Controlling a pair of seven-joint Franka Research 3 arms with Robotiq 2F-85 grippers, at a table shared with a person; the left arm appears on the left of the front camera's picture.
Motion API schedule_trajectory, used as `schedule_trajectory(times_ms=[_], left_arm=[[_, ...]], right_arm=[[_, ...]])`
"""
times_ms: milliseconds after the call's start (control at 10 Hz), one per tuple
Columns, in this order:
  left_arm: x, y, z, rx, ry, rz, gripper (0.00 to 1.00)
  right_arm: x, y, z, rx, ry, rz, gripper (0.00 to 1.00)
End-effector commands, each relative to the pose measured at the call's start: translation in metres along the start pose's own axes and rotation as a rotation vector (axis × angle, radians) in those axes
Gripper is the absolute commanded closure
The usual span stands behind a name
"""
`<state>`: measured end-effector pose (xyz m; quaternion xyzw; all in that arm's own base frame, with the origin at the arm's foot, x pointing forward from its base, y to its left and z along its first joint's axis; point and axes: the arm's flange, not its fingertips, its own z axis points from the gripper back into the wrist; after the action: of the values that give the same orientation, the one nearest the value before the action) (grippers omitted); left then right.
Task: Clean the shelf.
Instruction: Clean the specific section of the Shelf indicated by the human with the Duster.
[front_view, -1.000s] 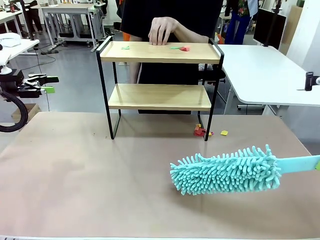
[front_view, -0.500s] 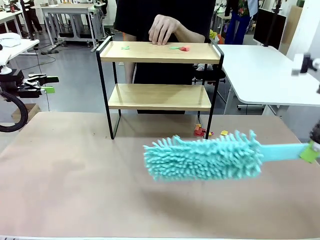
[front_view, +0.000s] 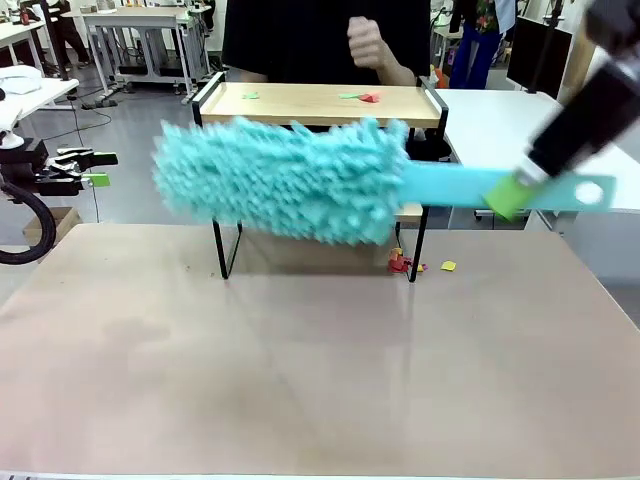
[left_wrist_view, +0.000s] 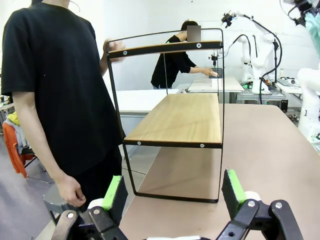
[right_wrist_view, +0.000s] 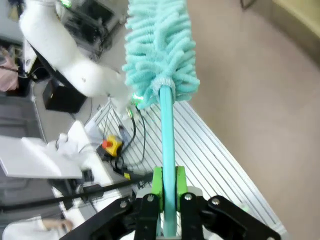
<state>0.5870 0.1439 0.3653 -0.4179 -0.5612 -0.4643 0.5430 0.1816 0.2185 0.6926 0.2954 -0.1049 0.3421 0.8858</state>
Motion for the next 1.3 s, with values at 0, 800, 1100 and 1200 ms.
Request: schedule_trajectory(times_ms=[0,800,1100,1200], left_arm=[[0.002,-0.002,0.000,-0.005,0.007,-0.012,0.00],[0.002,-0.002,0.000,-0.005,0.007,-0.012,0.00],[0.002,-0.002,0.000,-0.005,0.007,-0.012,0.00],[0.002,-0.002,0.000,-0.005,0.007,-0.012,0.00]], right_arm=[[0.054,0.033,-0.007,-0.056,-0.124,-0.074,0.87],[0.234,0.064,-0.096,-0.206,-0.471,-0.398,0.87],[0.261,0.043,-0.106,-0.182,-0.561,-0.450,0.87],[0.233,0.037,-0.107,-0.221,-0.498,-0.385,0.87]])
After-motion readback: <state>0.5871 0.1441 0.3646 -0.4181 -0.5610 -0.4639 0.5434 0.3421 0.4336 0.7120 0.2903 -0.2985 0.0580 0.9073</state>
